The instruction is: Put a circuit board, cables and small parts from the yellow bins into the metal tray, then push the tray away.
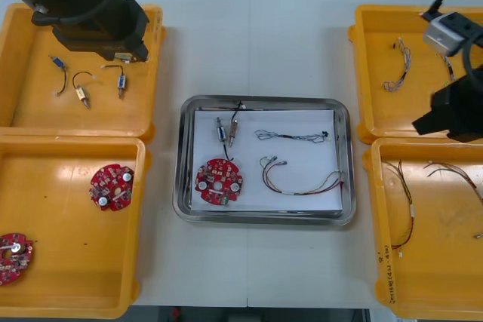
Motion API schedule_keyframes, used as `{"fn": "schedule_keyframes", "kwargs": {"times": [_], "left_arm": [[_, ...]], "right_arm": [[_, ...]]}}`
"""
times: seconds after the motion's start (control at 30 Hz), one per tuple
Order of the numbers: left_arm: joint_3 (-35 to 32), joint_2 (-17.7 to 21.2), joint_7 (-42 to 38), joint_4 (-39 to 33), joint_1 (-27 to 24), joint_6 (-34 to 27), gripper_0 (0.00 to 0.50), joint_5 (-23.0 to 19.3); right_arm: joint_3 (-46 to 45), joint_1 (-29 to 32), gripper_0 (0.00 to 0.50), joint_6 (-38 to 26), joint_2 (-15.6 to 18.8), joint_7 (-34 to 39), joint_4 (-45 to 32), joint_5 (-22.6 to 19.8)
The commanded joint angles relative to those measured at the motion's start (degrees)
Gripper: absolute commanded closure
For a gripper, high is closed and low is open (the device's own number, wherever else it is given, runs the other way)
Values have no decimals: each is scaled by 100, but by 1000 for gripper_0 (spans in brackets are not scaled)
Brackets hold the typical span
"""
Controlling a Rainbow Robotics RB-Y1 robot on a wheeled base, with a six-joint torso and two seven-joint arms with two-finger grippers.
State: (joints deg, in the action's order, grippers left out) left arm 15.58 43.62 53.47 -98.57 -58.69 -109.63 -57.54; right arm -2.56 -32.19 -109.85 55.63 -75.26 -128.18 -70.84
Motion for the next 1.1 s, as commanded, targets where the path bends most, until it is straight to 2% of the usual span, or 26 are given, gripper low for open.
{"fn": "schedule_keyframes", "kwargs": {"times": [0.03, 0.4, 0.63, 0.77, 0.83, 1.1], "left_arm": [[-389, 411, 428, -312, 296, -37, 0, -21], [-934, 727, 480, -848, 1096, -37, 0, 103], [-1347, 762, 559, -1278, 1703, -37, 0, 234], [-1453, 833, 568, -1463, 1966, -37, 0, 322], [-1532, 877, 621, -1560, 2142, -37, 0, 340], [-1699, 1105, 797, -1841, 2652, -37, 0, 331]], "right_arm": [[1012, -973, 0, -15, 150, 3, -93, -96], [2849, -2344, 0, -15, -685, -164, 312, -70], [3693, -2854, 0, -15, -1274, -367, 716, 150], [4001, -3004, 0, -15, -1599, -498, 927, 194], [4088, -3004, 0, -15, -1775, -841, 1067, 255], [4414, -3012, 0, 33, -1951, -1623, 1234, 572]]}}
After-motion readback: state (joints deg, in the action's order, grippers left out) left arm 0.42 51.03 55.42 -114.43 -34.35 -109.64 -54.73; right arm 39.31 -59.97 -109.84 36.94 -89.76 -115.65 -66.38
